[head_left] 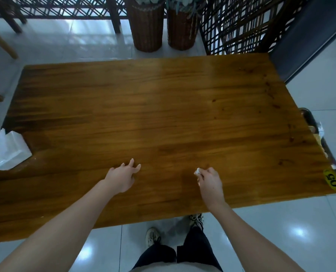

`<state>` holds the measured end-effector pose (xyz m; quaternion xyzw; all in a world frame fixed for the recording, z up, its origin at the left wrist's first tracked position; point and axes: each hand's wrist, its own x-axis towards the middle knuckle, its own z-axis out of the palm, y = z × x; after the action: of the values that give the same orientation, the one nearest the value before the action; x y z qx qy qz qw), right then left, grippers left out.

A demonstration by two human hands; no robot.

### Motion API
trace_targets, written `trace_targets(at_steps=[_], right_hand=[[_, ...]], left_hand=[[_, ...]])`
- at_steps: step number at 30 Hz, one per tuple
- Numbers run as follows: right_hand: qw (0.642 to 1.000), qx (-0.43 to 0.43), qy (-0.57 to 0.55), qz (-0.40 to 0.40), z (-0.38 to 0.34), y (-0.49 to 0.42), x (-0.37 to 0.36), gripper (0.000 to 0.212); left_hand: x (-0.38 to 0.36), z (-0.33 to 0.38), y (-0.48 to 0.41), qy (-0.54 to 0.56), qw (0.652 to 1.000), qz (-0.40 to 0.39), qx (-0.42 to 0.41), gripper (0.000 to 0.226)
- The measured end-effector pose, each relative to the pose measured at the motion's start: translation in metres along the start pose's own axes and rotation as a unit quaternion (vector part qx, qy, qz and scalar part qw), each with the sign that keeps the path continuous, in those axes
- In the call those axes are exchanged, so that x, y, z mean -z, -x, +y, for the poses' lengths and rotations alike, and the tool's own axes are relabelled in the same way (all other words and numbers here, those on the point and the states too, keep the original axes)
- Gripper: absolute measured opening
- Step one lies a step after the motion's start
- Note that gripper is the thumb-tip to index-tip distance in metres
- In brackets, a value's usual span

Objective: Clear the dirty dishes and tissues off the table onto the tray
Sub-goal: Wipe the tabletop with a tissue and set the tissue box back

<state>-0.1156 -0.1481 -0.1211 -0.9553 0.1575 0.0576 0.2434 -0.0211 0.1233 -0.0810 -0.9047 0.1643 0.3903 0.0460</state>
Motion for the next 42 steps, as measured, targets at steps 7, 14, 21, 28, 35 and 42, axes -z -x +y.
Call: trace_targets(at_steps=[7,14,21,28,35,42], right_hand=[[0.986,0.152,-0.002,-0.074,0.016,-0.007,0.013,0.019],[0.991,0.115,-0.002,-0.063,0.04,-0.064,0.036,0.02],[0.999,0.001,-0.053,-0.005,0.076,-0.133,0.071,0.015],[0.993,0.101,-0.033,-0.054,0.055,-0.15,0.058,0.02],[0.975,0.21,-0.019,-0.071,0.055,-0.197,0.065,0.018],[0.996,0.079,-0.045,0.005,0.086,-0.265,0.094,0.019]], left_hand=[[0.005,0.027,-0.004,0.046,0.992,0.113,0.018,0.054],[0.027,0.085,-0.037,0.084,0.986,0.144,-0.031,0.058],[0.05,0.119,-0.076,0.091,0.983,0.155,-0.026,0.055],[0.077,0.131,-0.112,0.096,0.981,0.167,0.002,0.055],[0.094,0.137,-0.142,0.091,0.978,0.183,0.036,0.054],[0.109,0.153,-0.164,0.098,0.977,0.185,0.028,0.054]])
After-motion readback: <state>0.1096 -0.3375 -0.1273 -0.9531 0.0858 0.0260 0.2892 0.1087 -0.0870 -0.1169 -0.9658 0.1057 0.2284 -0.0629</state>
